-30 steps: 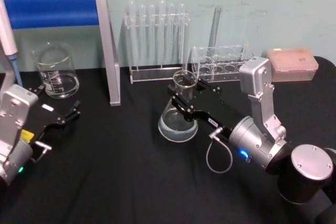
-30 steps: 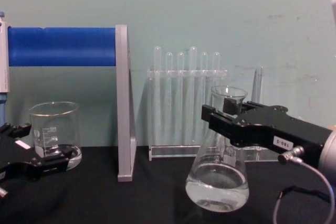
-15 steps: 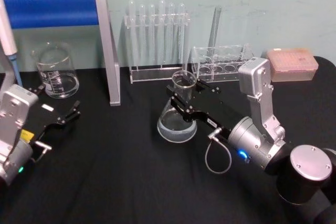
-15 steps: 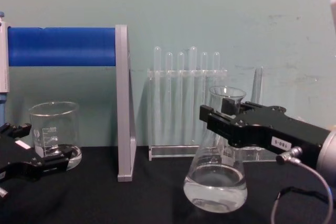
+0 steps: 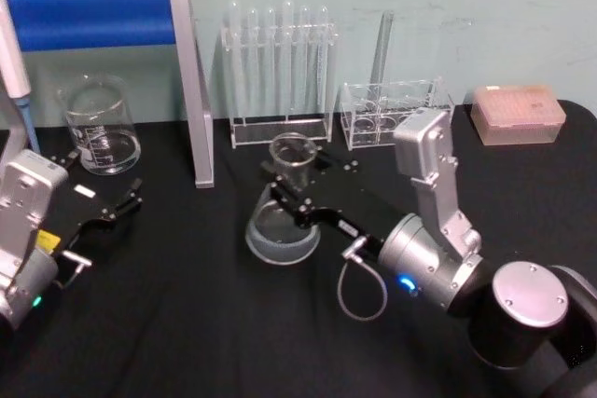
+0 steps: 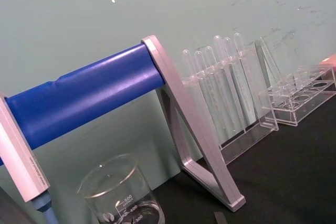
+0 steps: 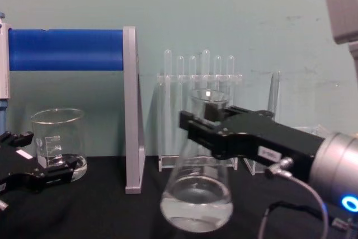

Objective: Grasp the erlenmeyer flask with one hand, shake it three times, then place it back.

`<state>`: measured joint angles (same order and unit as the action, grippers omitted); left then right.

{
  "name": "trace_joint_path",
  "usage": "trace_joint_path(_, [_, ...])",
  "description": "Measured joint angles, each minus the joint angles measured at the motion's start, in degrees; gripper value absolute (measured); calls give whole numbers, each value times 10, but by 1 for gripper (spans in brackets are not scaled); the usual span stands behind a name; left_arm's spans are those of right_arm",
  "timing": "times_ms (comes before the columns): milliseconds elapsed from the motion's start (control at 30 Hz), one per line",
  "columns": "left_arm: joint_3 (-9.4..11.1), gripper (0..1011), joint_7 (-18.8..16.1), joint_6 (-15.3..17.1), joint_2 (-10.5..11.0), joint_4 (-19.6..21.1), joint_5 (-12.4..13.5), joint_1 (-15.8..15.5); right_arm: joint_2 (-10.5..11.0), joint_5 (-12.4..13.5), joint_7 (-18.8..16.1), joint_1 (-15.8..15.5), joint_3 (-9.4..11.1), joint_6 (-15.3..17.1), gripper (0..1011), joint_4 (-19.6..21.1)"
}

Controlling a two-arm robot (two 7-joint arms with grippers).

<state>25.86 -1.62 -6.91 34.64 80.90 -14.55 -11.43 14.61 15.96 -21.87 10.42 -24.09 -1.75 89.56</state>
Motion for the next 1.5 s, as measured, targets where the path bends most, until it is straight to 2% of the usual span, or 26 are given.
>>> trace_joint_path(433, [0,1001,0,0,0,0,0,0,-2,0,-27,3,-46,6,450,15])
trace_joint_path(700, [0,1001,0,0,0,0,0,0,0,1,-28,4,-56,5,450,17])
trace_joint_path(967, [0,1001,0,0,0,0,0,0,-1,-5,-2,5,-39,-3,450,11])
trace_joint_path(1300, [0,1001,0,0,0,0,0,0,-3,-13,41,5,9,-6,450,1])
trace_joint_path(1367, [0,1001,0,0,0,0,0,0,-3,-17,54,3,26,-6,450,-1])
trace_joint_path(1400, [0,1001,0,0,0,0,0,0,-3,-17,54,3,26,-6,450,-1])
trace_joint_path(1500, [0,1001,0,0,0,0,0,0,-2,-22,67,0,47,-6,450,-2])
